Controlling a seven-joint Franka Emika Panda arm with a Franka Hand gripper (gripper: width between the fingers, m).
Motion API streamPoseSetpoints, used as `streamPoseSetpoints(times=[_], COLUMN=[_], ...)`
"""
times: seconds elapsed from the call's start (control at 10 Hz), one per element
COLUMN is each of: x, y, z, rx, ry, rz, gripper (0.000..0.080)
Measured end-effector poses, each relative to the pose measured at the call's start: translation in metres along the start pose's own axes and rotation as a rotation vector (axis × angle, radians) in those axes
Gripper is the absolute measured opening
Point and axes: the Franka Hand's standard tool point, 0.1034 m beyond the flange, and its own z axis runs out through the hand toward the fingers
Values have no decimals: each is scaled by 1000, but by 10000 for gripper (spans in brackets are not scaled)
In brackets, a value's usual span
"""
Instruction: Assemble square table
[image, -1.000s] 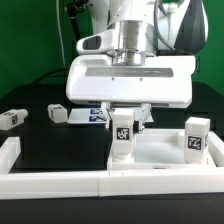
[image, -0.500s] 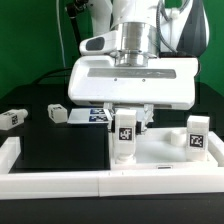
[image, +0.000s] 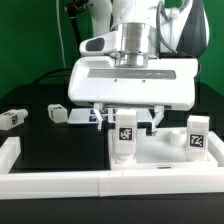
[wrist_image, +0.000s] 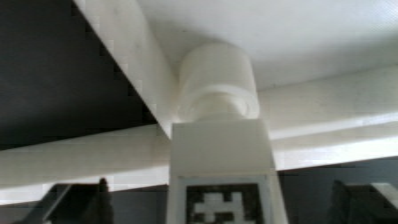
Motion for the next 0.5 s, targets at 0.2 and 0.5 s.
streamPoseSetpoints(times=[0.2, 0.5], x=[0, 0], y=[0, 0], z=[0, 0], rx=[0, 0], ry=[0, -1], rz=[0, -1], gripper=[647, 649])
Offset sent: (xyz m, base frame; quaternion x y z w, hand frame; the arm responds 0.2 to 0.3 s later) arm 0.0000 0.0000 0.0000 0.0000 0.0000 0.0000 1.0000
